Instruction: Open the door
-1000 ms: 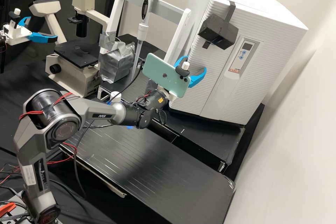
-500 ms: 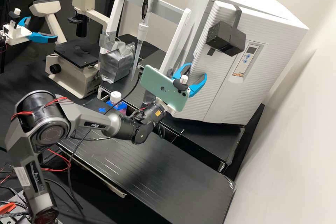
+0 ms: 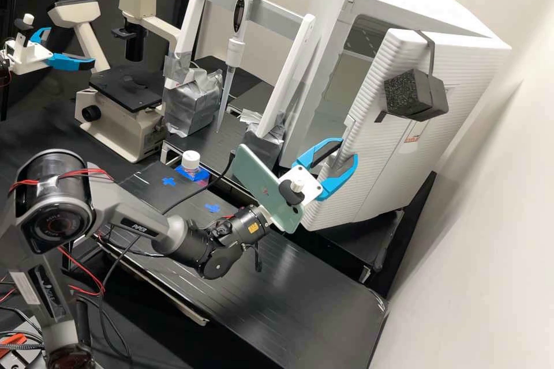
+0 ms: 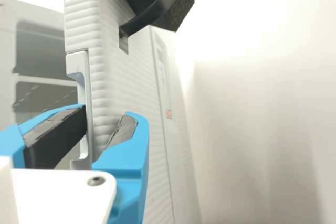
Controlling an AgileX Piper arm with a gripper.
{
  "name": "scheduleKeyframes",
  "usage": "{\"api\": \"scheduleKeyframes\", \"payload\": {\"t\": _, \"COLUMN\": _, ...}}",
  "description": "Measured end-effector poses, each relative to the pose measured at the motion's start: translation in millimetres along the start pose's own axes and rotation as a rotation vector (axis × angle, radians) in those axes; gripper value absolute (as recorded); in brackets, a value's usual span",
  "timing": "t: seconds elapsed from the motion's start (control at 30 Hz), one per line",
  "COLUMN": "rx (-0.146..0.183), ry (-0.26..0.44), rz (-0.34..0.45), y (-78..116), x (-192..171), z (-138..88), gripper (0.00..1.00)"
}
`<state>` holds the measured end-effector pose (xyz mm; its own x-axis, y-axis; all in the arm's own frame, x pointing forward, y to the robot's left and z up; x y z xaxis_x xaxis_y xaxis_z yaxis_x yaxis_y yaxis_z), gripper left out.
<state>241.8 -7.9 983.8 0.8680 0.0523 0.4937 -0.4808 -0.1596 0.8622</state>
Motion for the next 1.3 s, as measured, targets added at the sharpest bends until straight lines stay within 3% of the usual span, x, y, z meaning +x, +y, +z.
{"api": "scheduleKeyframes", "payload": {"t": 0.3, "rx": -0.007, "ry": -0.056, "rz": 0.085, "y": 17.6, "x": -13, "z": 7, "gripper": 0.0}}
{"api": "scheduleKeyframes", "payload": {"t": 0.33, "rx": -0.011, "ry": -0.061, "rz": 0.093, "y": 19.4, "x": -17, "z": 7, "gripper": 1.0}}
{"api": "scheduleKeyframes", "payload": {"t": 0.4, "rx": -0.012, "ry": -0.069, "rz": 0.11, "y": 23.7, "x": -26, "z": 5, "gripper": 1.0}}
{"api": "scheduleKeyframes", "payload": {"t": 0.53, "rx": 0.017, "ry": -0.068, "rz": 0.126, "y": 29.8, "x": -49, "z": -2, "gripper": 1.0}}
{"api": "scheduleKeyframes", "payload": {"t": 0.6, "rx": 0.007, "ry": -0.039, "rz": 0.123, "y": 30.2, "x": -55, "z": -9, "gripper": 1.0}}
{"api": "scheduleKeyframes", "payload": {"t": 0.73, "rx": 0.01, "ry": 0.067, "rz": 0.089, "y": 22.9, "x": -56, "z": -27, "gripper": 1.0}}
{"api": "scheduleKeyframes", "payload": {"t": 0.8, "rx": 0.024, "ry": 0.12, "rz": 0.043, "y": 13.4, "x": -55, "z": -39, "gripper": 1.0}}
{"api": "scheduleKeyframes", "payload": {"t": 0.93, "rx": 0.009, "ry": 0.221, "rz": -0.068, "y": -8.0, "x": -79, "z": -63, "gripper": 1.0}}
{"api": "scheduleKeyframes", "payload": {"t": 1.0, "rx": 0.017, "ry": 0.264, "rz": -0.112, "y": -17.8, "x": -92, "z": -71, "gripper": 1.0}}
{"api": "scheduleKeyframes", "payload": {"t": 1.13, "rx": 0.081, "ry": 0.327, "rz": -0.179, "y": -34.4, "x": -103, "z": -79, "gripper": 1.0}}
{"api": "scheduleKeyframes", "payload": {"t": 1.3, "rx": 0.18, "ry": 0.311, "rz": -0.191, "y": -44.7, "x": -103, "z": -78, "gripper": 1.0}}
